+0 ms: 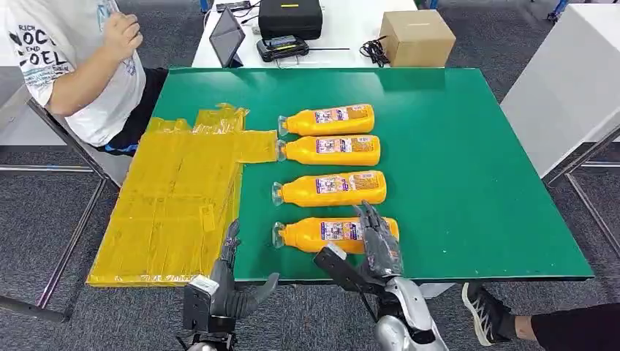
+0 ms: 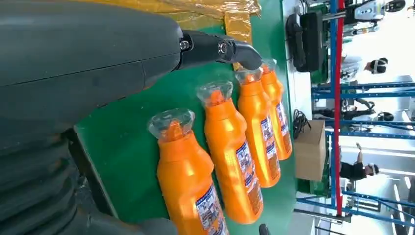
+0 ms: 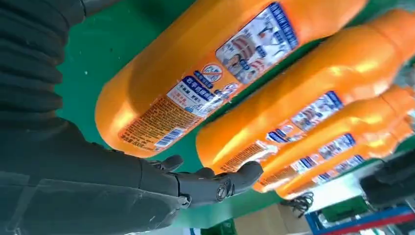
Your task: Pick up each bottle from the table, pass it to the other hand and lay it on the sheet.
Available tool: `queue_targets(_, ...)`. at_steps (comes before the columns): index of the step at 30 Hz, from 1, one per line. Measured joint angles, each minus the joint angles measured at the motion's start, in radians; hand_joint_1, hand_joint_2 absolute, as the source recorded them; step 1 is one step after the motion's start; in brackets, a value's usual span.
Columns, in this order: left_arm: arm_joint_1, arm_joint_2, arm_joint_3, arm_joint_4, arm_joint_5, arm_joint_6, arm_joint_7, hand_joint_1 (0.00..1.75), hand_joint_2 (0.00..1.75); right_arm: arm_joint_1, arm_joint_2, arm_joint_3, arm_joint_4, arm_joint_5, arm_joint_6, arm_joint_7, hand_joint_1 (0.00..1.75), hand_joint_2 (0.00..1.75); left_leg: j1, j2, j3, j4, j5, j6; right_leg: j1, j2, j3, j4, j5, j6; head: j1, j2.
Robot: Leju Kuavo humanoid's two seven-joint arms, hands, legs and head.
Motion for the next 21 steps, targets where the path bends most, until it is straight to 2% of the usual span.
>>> queue_targets(21, -0.02, -0.003, 0.011, 0.032, -0.005, -0.008, 0.013, 0.0, 1.75, -0.214, -0.055, 0.062, 0.23, -0.002, 0.126, 0.067, 0.0, 1.75, 0.0, 0.0, 0.0, 0.0, 0.0, 0.0, 0.0, 0.0, 0.0, 0.0, 0.0, 0.0, 0.0, 0.0)
